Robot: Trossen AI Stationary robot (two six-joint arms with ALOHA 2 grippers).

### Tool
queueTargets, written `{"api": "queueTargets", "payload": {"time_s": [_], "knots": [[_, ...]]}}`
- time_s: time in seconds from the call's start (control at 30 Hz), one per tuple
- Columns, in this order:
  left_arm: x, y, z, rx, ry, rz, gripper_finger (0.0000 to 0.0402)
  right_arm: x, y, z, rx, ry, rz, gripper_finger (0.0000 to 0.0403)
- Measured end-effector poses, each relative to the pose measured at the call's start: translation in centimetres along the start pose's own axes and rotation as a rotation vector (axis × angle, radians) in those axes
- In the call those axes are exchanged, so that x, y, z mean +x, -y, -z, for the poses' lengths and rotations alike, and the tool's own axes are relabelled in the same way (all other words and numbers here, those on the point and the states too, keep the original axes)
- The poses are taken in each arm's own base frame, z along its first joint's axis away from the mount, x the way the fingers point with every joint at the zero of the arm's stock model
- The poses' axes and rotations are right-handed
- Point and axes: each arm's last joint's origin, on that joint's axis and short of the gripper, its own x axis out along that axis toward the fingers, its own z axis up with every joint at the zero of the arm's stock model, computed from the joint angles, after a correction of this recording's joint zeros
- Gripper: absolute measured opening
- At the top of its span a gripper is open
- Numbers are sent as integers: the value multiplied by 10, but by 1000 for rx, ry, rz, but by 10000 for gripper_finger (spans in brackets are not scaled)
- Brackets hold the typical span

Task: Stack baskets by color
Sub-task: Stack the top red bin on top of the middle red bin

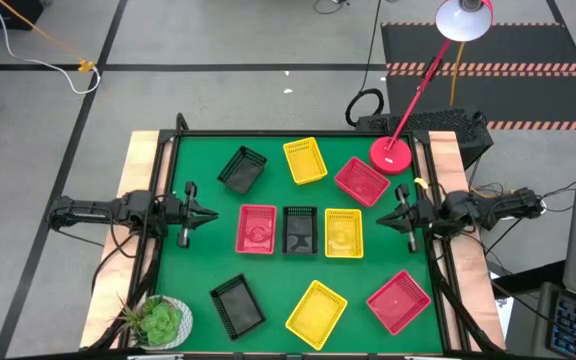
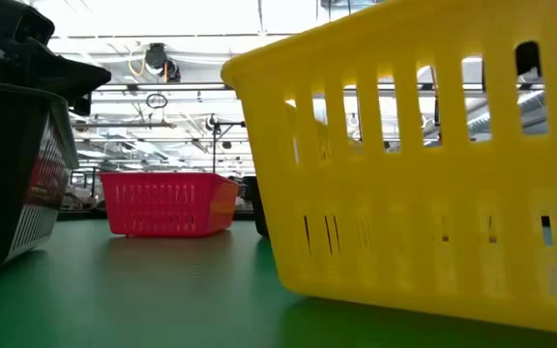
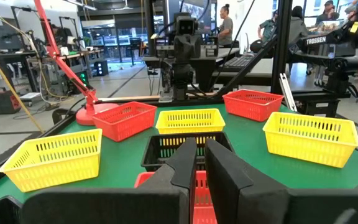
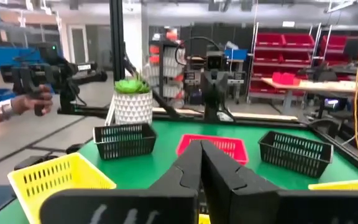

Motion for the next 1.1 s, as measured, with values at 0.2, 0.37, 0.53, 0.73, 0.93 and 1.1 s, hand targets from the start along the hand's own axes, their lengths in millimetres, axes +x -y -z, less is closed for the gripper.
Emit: {"api": "queueTargets", "payload": {"time_s": [0.2,0.37,0.53,0.73,0.93,1.1], "knots": [[0,0,0,0,0,0,37,-3,1,-38,5,-28,-1,0],[0,0,0,0,0,1,37,-4,2,-79,3,-55,-1,0],[0,0,-1,0,8,0,37,-2,2,-114,1,-78,-1,0],[0,0,-1,0,11,-1,37,1,3,-145,-2,-87,-1,0],[0,0,-1,0,12,-1,37,1,4,-176,-12,-106,32,0],[0,0,-1,0,13,-1,37,3,4,-205,-29,-113,32,0]]}}
